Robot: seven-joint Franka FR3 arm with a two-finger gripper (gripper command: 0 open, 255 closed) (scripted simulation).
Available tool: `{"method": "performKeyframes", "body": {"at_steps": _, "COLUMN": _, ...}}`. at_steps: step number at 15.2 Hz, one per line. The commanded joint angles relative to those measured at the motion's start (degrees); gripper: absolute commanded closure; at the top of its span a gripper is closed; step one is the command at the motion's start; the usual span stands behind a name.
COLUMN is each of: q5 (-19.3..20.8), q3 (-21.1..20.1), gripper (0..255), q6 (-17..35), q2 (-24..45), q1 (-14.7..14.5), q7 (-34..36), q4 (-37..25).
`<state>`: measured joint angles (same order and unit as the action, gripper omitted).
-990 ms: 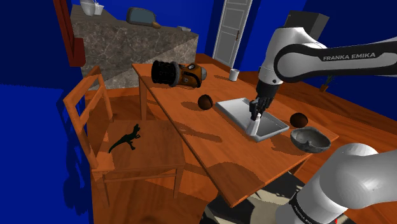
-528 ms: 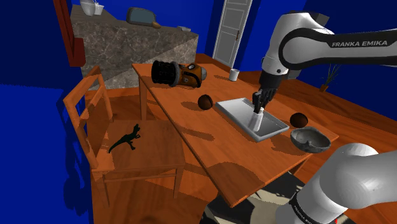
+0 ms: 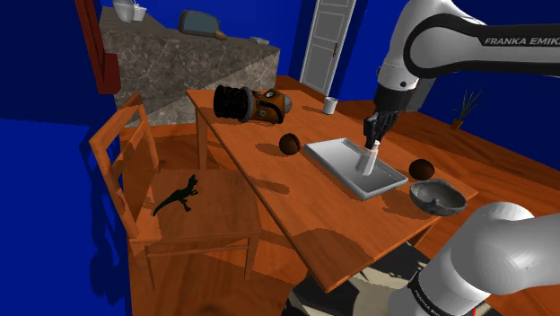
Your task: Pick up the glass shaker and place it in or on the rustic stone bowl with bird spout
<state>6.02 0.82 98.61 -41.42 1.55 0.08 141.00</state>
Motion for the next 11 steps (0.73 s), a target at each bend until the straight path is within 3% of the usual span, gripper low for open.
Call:
{"method": "performKeyframes", "body": {"at_steps": 1, "q5": 1.1, "q3": 1.6, "gripper": 255, "q6": -1.3, "q2": -1.8, "q1": 0.8, "q7": -2.0, "q4": 0.3}}
{"method": "performKeyframes", "body": {"at_steps": 11, "q5": 10.2, "q3": 13.2, "gripper": 255, "q6": -5.6, "q2": -8.8, "q1": 6.9, "q7": -15.6, "q4": 1.0}}
